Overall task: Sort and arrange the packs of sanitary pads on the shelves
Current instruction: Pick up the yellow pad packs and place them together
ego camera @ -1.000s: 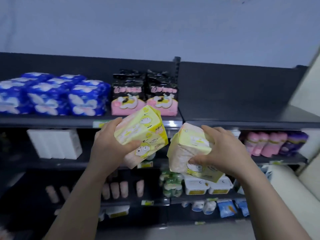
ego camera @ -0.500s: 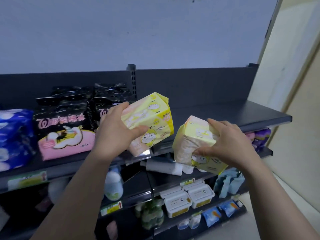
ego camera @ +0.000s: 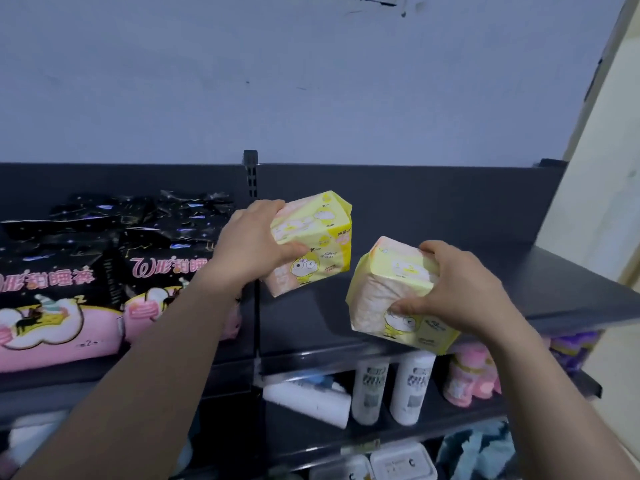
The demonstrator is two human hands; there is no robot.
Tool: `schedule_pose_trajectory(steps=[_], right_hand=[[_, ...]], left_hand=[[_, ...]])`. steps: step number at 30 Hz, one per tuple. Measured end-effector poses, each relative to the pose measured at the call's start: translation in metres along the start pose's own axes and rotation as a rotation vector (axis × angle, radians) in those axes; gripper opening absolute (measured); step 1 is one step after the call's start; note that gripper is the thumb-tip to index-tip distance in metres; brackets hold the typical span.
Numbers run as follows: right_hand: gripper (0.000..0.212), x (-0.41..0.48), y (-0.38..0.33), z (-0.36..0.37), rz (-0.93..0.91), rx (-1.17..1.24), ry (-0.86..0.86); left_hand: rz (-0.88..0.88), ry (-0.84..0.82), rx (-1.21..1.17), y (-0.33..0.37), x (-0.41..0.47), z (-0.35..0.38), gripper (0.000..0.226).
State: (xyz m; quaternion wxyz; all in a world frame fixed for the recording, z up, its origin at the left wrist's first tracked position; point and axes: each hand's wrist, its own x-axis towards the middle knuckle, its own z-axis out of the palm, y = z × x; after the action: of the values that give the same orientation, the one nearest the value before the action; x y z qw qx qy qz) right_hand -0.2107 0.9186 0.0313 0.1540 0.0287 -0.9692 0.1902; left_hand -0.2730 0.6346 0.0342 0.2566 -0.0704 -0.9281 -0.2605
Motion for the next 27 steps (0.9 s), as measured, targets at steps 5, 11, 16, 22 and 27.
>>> schedule_pose_trajectory(steps=[5,11,16,22,27], right_hand=[[0.094,0.041,0.017,0.009,-0.07,0.023,-0.062],[0.096,0.069,0.027,0.02,-0.134,0.043,-0.12],[0.098,0.081,0.029,0.03,-0.169,0.065,-0.156],[0.093,0.084,0.025,0.038,-0.205,0.082,-0.182],[0.092,0.081,0.014,0.045,-0.224,0.081,-0.189]], left_hand=[[-0.004,-0.162,0.291,-0.012,0.033,0.029,0.085],[0.033,-0.271,0.575,-0.03,0.043,0.047,0.071],[0.007,-0.398,0.682,-0.044,0.052,0.049,0.057],[-0.037,-0.498,0.632,-0.043,0.057,0.049,0.036],[-0.026,-0.536,0.738,-0.036,0.058,0.045,0.051]])
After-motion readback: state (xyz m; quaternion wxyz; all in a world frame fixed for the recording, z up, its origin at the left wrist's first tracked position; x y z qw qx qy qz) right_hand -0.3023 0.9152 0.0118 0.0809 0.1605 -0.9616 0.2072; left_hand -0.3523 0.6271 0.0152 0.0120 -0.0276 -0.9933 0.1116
